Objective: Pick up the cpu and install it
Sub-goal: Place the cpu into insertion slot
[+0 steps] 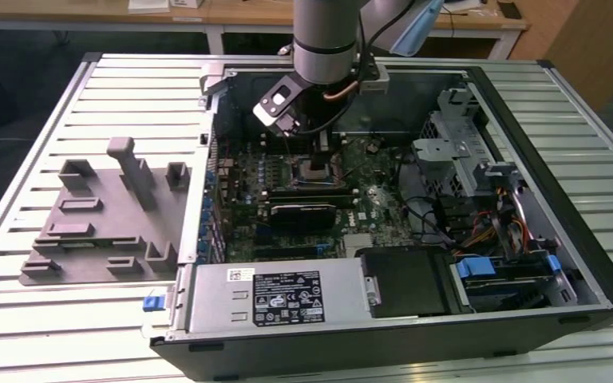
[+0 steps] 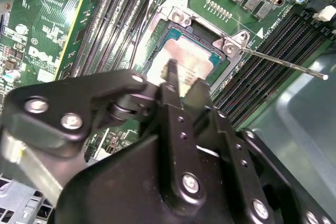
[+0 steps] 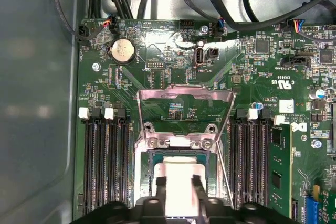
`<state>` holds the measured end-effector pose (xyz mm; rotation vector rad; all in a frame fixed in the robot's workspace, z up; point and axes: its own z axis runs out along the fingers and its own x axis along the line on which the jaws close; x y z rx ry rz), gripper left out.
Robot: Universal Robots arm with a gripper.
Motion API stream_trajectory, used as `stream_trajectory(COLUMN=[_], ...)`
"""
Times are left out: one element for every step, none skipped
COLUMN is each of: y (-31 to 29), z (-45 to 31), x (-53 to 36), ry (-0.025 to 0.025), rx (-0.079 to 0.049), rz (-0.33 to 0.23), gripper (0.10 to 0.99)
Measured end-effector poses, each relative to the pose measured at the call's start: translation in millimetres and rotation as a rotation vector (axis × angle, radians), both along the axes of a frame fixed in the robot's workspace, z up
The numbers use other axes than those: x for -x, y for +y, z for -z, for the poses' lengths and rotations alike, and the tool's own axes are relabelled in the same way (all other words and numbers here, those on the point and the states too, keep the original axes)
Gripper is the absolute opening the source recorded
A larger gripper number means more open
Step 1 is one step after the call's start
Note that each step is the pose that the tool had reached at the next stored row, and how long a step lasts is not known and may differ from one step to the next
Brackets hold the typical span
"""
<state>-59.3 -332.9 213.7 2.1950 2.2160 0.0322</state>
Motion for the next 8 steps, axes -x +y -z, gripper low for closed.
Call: stream_trajectory(y=[0.0, 0.0, 0.0, 0.0, 0.0, 0.0, 0.0, 0.0], z=[-0.1, -0.1, -0.2, -0.2, -0.3, -0.3, -0.4, -0.4], x=[0.0, 0.0, 0.0, 0.0, 0.0, 0.0, 0.0, 0.0], ry=[0.0001, 0.0, 0.0, 0.0, 0.0001, 0.0001, 0.0, 0.0], rx=[0.0, 0.0, 0.0, 0.0, 0.0, 0.0, 0.0, 0.0], rz=[0.0, 0.0, 0.0, 0.0, 0.0, 0.0, 0.0, 0.0], gripper=[0.286, 0.227, 0.227, 0.169, 0.169, 0.11, 0.106, 0.106])
